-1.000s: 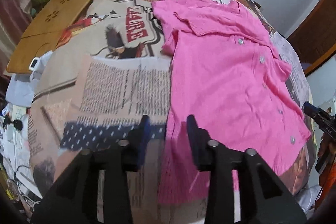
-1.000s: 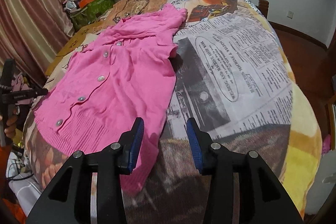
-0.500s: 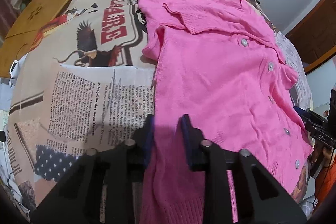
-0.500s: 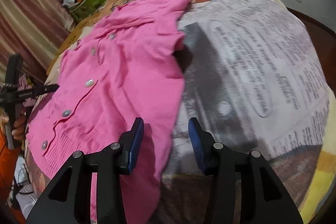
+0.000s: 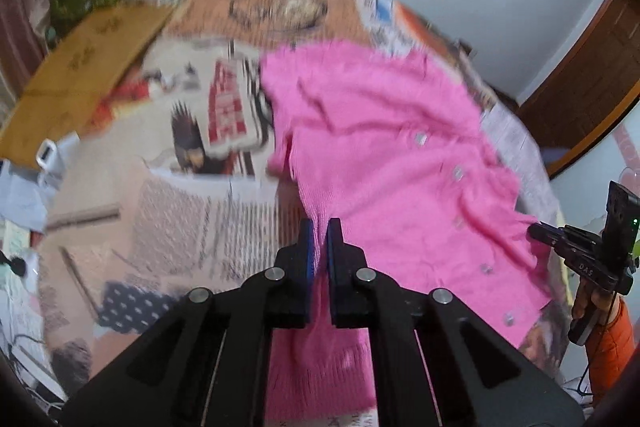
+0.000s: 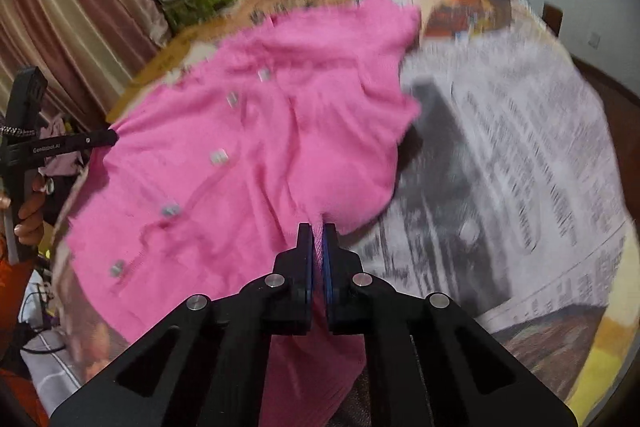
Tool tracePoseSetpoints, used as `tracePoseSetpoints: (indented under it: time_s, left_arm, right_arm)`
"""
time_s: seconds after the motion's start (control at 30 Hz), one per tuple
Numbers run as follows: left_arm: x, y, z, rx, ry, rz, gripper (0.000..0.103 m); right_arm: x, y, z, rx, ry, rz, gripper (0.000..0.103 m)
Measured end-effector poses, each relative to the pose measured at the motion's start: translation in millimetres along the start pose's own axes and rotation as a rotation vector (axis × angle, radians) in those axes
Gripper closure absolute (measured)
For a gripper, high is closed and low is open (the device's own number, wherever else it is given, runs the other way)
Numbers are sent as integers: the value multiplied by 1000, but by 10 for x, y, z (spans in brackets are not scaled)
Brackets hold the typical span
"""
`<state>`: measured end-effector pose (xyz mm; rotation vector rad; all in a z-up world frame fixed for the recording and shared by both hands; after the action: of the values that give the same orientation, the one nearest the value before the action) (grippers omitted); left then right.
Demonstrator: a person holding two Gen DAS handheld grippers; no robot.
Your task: Fold small clothes
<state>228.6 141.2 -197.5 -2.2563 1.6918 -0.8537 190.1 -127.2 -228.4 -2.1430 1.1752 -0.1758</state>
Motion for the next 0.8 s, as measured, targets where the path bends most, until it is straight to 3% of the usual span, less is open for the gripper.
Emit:
tracePoseSetpoints:
  time_s: [0.2, 0.33, 0.53, 0.63, 0.8]
  left_arm:
    - [120, -358, -303, 117, 31, -8, 98]
    - [173, -596, -255, 128, 23, -10, 98]
    - [155, -1014, 113, 110, -15, -29, 98]
    - [66, -1221, 406, 73, -20, -63, 98]
    - [-101, -1450, 1011, 9, -92, -72, 98]
  right_arm:
    - [-79, -357, -367, 143, 20, -44, 99]
    - [-57, -608, -458, 205, 33, -62, 99]
    - [106, -997, -270, 228, 70, -73, 99]
    - [224, -1146, -68, 205, 87, -71, 99]
    - [506, -1349, 341, 158, 112, -48, 99]
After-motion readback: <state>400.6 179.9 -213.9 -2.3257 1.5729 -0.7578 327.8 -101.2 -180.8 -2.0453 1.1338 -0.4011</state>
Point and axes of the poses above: each gripper's, at about its wrist camera, not at the fingertips, and z roughly the way its jaws point, x to its right, y to its underside, the point moved 1 cm from there along z, roughly the way its jaws point, and after that the axes turned 8 degrees about -z, right-handed, at the moved point
